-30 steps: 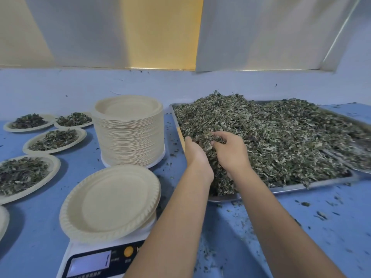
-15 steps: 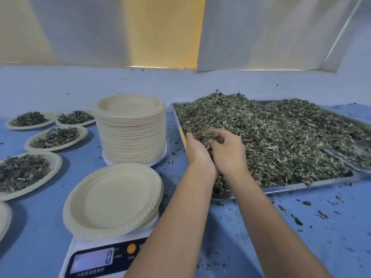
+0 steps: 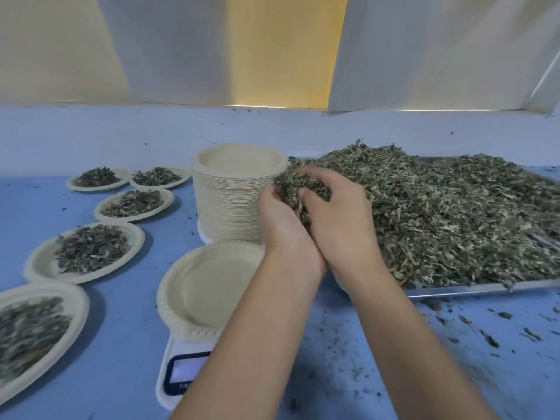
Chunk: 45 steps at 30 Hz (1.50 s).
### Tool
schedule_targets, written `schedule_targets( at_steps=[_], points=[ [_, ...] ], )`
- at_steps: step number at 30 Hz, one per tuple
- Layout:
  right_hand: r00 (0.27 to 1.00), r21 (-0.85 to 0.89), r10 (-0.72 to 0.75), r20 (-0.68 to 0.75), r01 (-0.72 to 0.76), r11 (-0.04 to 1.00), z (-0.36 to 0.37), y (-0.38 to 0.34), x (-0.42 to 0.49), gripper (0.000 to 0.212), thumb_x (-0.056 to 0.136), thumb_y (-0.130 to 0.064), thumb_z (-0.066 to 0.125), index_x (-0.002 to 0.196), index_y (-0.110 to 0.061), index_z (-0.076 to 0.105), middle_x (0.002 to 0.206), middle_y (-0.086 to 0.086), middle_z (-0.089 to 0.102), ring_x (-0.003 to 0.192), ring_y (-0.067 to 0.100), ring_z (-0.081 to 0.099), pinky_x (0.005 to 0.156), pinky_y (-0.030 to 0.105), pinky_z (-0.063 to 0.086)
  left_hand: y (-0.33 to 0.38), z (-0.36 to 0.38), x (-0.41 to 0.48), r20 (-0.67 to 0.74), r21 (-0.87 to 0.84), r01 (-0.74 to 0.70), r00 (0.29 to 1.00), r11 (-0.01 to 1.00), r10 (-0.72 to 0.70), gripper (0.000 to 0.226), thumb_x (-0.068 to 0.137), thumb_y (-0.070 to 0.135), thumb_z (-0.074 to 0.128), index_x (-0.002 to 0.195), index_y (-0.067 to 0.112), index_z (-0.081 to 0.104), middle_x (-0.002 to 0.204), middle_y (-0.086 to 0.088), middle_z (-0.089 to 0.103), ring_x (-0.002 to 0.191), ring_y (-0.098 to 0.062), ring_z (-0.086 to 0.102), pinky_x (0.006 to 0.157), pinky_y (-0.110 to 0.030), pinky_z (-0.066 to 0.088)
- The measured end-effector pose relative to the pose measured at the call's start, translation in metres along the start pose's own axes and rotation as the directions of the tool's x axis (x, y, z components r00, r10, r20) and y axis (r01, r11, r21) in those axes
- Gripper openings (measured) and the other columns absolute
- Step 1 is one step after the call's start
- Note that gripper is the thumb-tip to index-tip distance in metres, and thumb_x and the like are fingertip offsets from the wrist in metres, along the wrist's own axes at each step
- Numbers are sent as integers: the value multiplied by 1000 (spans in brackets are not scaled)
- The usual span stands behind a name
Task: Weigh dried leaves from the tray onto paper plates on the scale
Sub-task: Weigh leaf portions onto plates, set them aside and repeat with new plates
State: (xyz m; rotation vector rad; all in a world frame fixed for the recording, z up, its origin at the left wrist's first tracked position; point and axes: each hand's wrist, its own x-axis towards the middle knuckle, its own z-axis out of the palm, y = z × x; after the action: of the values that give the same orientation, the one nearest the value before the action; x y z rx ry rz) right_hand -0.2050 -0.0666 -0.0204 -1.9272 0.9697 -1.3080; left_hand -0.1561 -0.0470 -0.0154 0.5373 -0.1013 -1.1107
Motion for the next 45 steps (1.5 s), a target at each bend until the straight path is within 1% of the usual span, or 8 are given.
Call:
schedule_targets(
  at_steps=[3, 10, 16, 21, 26, 32, 37, 45],
  points=[
    [997, 47, -25, 73, 21, 999, 26, -11, -8, 29, 91, -10, 57, 112, -26, 68, 101, -16, 64, 66, -13, 50, 67, 5, 38, 25, -18, -2, -19, -30, -84, 996, 996, 83, 33, 98, 28, 32, 86, 16, 60, 77, -2, 61, 70, -15, 61, 57, -18, 50],
    [974, 55, -21, 226, 9, 998, 70, -15, -22, 28, 90, -6, 58, 110, -22, 70, 90, -14, 62, 84, -13, 45, 68, -8, 29, 58, -57, -4, -112, -75, -72, 992, 995, 63, 37, 98, 28, 32, 81, 13, 61, 80, -5, 62, 77, -20, 61, 75, -27, 47],
    [922, 12, 35, 384, -43, 999, 68, -2, -20, 27, 91, -11, 59, 109, -28, 69, 106, -15, 64, 101, 1, 54, 82, 8, 40, 73, -67, -3, -292, 67, -7, 956, 998, 26, 35, 96, 25, 31, 75, 16, 58, 73, -5, 63, 57, -20, 60, 52, -25, 48],
    [859, -100, 48, 509, 4, 995, 59, 6, -15, 27, 91, -14, 61, 109, -32, 68, 123, -13, 61, 110, 3, 53, 75, 4, 38, 82, -68, 0, -386, 260, -69, 907, 963, 169, 38, 100, 24, 28, 124, 20, 57, 128, -1, 51, 87, -14, 50, 68, -26, 35],
    [777, -203, 48, 627, 103, 974, 60, 6, -17, 29, 91, -15, 61, 112, -34, 67, 127, -11, 59, 110, 12, 57, 82, 21, 45, 96, -68, -1, -312, 400, -147, 906, 905, 285, 23, 98, 21, 34, 99, 16, 56, 114, 3, 56, 64, 4, 49, 44, -13, 31],
    [645, -205, 46, 763, 174, 963, 63, 5, -21, 41, 84, -34, 69, 125, -38, 61, 124, -16, 61, 112, 1, 53, 89, 13, 41, 113, -77, 6, -266, 479, -135, 919, 867, 290, 31, 99, 25, 32, 103, 12, 60, 132, -2, 56, 131, -12, 37, 89, -24, 23],
    [789, 0, -4, 614, 5, 1000, 62, 5, -19, 26, 93, -31, 58, 118, -33, 66, 111, -22, 65, 96, -19, 55, 81, 0, 39, 115, -75, 4, -249, 465, -95, 940, 880, 233, 41, 99, 27, 29, 128, 11, 54, 138, -3, 51, 138, -13, 30, 67, -24, 36],
    [917, 63, 44, 397, -76, 995, 60, 12, -13, 37, 84, 4, 64, 94, -31, 69, 96, -12, 71, 87, 3, 67, 89, 28, 54, 118, -78, 5, -221, 436, -83, 955, 896, 196, 43, 100, 28, 27, 132, 12, 52, 139, -3, 50, 138, -13, 31, 54, -23, 35]
  ],
)
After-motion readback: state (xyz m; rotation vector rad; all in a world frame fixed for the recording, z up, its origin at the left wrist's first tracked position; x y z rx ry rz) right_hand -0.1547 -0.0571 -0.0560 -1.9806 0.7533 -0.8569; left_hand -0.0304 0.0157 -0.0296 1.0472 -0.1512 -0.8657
